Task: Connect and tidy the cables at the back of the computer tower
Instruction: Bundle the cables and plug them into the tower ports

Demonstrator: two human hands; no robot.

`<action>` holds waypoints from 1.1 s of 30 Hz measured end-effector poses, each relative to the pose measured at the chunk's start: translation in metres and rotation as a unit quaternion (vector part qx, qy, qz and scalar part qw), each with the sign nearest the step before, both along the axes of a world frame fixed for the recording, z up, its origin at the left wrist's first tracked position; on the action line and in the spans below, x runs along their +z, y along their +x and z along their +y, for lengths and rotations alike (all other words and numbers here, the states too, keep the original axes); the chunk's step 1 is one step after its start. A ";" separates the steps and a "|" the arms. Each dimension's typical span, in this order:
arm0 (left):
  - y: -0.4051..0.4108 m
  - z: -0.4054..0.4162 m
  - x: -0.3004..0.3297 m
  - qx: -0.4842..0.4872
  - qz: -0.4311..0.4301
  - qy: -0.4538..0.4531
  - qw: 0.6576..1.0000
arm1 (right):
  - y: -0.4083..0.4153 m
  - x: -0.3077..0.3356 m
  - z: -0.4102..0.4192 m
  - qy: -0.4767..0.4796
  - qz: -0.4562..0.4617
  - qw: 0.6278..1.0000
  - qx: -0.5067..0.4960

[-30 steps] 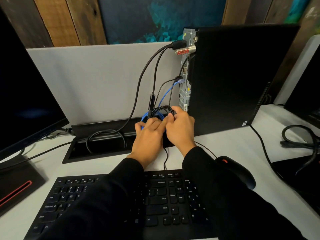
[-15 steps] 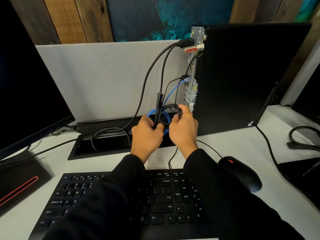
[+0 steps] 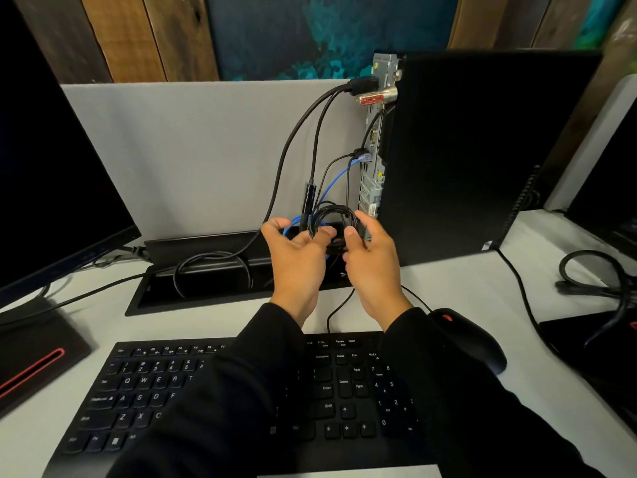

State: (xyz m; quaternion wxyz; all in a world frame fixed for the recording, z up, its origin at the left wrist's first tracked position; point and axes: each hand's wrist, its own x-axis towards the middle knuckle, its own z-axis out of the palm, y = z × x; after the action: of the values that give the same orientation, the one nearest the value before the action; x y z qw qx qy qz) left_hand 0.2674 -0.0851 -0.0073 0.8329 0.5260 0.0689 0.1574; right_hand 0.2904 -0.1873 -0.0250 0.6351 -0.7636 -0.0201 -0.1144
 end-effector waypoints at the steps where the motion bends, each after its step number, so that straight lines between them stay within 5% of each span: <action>1: 0.001 0.000 0.002 0.001 -0.014 -0.015 1.000 | -0.002 -0.001 0.000 -0.004 0.002 1.000 0.000; 6: 0.009 0.007 0.005 -0.042 -0.069 -0.122 0.989 | -0.014 -0.022 -0.012 -0.111 -0.040 0.993 0.008; 8: 0.011 0.007 0.003 -0.052 -0.073 -0.044 0.995 | -0.015 -0.029 -0.015 -0.187 -0.051 0.981 0.011; 11: 0.012 0.008 0.003 -0.024 -0.067 0.196 0.978 | -0.013 -0.028 -0.015 -0.223 -0.037 0.974 0.016; 13: 0.014 0.011 0.007 -0.012 -0.080 0.306 0.949 | -0.011 -0.018 -0.016 -0.195 -0.031 0.980 0.026; 16: 0.017 0.018 0.013 -0.018 -0.082 0.327 0.941 | -0.004 -0.006 -0.017 -0.073 -0.003 0.997 0.024; 24: 0.014 0.014 0.023 -0.109 -0.045 0.240 0.963 | 0.001 0.009 -0.006 -0.004 -0.027 0.992 -0.127; 28: 0.019 0.027 0.025 -0.097 -0.016 0.163 0.982 | -0.002 0.009 -0.003 0.124 -0.022 0.984 -0.127; 33: 0.020 0.020 0.023 -0.036 -0.042 0.304 0.951 | -0.008 0.008 -0.002 0.048 -0.049 0.994 -0.084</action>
State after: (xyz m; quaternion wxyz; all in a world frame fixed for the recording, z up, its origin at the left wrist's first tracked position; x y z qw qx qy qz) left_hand 0.2873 -0.0648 0.0161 0.6407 0.7495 -0.0361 0.1628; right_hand 0.2822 -0.1894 -0.0171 0.6579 -0.7244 0.0183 -0.2051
